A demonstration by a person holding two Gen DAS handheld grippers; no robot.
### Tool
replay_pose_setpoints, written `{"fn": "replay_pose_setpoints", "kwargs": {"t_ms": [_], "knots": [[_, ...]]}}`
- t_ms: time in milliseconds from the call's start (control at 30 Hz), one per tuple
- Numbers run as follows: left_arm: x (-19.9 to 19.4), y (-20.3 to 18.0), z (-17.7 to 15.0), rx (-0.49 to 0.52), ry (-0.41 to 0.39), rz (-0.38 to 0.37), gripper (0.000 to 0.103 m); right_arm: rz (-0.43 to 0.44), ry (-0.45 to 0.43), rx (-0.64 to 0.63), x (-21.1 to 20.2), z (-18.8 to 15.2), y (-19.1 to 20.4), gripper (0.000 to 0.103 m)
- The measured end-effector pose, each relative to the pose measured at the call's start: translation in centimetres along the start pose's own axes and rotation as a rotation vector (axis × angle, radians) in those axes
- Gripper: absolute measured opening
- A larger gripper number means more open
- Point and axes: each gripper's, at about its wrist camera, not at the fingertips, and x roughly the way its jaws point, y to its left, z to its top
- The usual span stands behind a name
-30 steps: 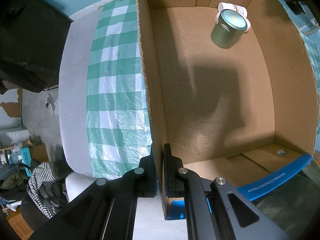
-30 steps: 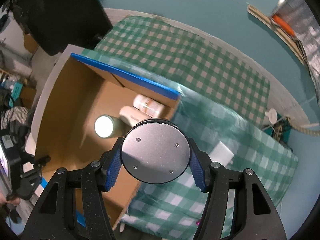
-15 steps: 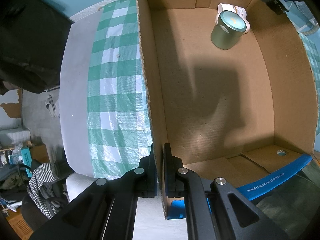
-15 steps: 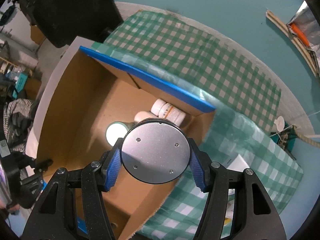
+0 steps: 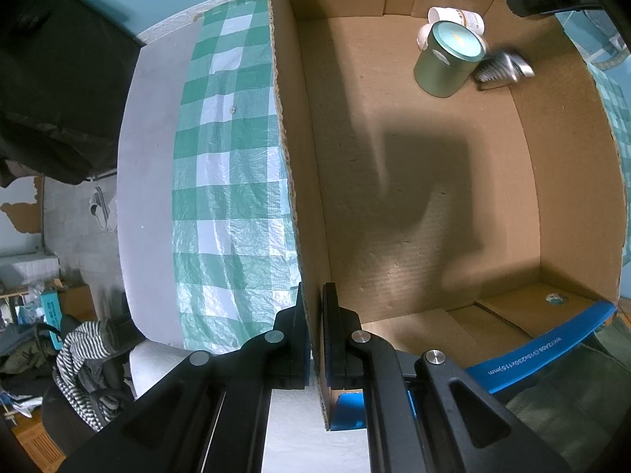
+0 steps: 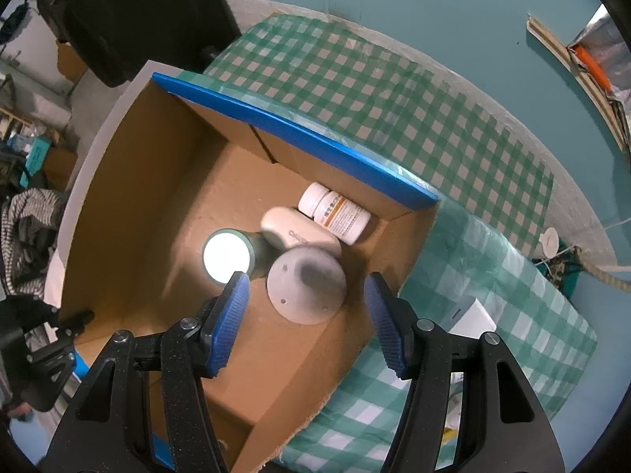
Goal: Organize rigid objects
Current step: 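Open the right gripper to release the puck into the box, then move the right gripper to the gold-and-pink SANY lighter and grasp it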
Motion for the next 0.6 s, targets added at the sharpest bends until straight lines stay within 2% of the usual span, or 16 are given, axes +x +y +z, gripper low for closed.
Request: {"fn": "replay_pose_setpoints", "kwargs": {"t_ms": [300,600], "knots": [[0.0,-0.1,0.0,0.0,-0.002,0.0,0.005,0.008,-0.031,0.028,-1.8,-0.5,-0.3,0.062],[-0.1,-0.1,0.0,0.006,-0.004,0.002,0.005,0.021,-0.082,0.074,-5.1,-2.4,-1.4,0.062]]}}
